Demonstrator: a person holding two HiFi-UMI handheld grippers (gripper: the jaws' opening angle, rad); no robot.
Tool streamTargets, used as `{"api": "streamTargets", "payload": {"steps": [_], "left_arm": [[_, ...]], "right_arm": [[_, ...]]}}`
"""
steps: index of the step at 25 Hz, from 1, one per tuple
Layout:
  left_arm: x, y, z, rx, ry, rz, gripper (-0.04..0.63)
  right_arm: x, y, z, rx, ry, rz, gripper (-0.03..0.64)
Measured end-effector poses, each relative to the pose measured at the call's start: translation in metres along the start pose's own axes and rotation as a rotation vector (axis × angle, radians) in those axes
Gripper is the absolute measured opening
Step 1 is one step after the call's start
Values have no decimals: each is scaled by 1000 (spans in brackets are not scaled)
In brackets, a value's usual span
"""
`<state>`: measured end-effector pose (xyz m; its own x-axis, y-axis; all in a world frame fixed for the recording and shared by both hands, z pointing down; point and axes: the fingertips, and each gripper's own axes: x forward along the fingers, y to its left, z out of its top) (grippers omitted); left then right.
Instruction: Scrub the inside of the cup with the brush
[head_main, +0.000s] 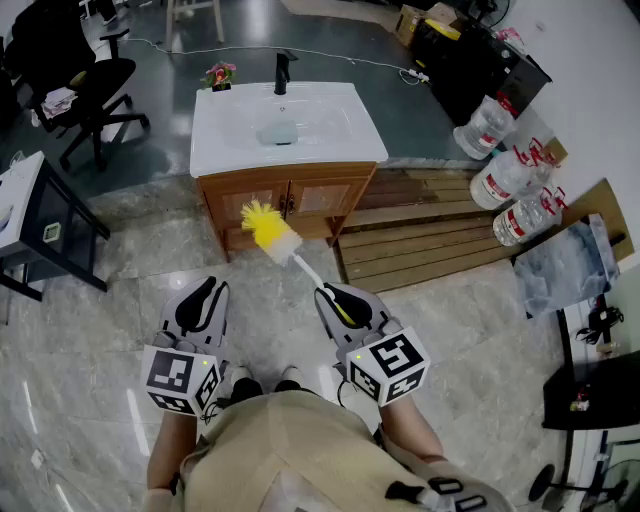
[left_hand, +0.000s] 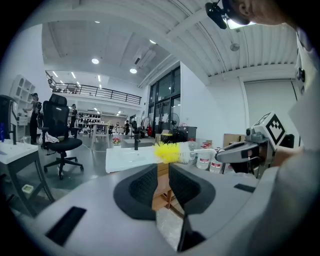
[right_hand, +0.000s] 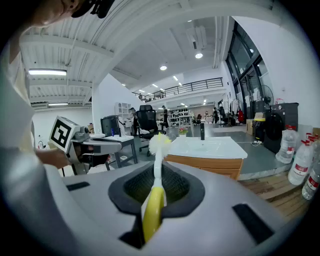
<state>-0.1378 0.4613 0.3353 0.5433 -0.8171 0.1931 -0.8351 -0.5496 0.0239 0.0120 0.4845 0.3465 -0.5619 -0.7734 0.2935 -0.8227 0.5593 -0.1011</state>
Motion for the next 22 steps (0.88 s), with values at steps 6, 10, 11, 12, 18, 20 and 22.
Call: {"api": "streamTargets", "payload": {"steps": [6, 10, 11, 12, 18, 20, 22], "left_arm": [[17, -21, -1, -11, 8, -8, 77], [26, -29, -3, -18, 19, 6, 77], [28, -31, -4, -20, 24, 17, 77], [30, -32, -6, -20, 31, 30, 77], [34, -22, -17, -11, 103, 67, 77], [44, -17, -20, -34, 112, 59, 77], [59, -17, -21, -41, 115, 45, 77]], "right_arm": [[-6, -16, -2, 77, -18, 65, 51], [-8, -25, -5, 86, -19, 97, 51], [-9, -28, -6, 89, -19, 108, 51], [-10, -31, -7, 94, -19, 118, 51], [0, -43, -10, 126, -7, 146, 51], [6, -48, -11, 130, -2, 150, 51], [11, -57, -14, 141, 13, 145, 51]]}}
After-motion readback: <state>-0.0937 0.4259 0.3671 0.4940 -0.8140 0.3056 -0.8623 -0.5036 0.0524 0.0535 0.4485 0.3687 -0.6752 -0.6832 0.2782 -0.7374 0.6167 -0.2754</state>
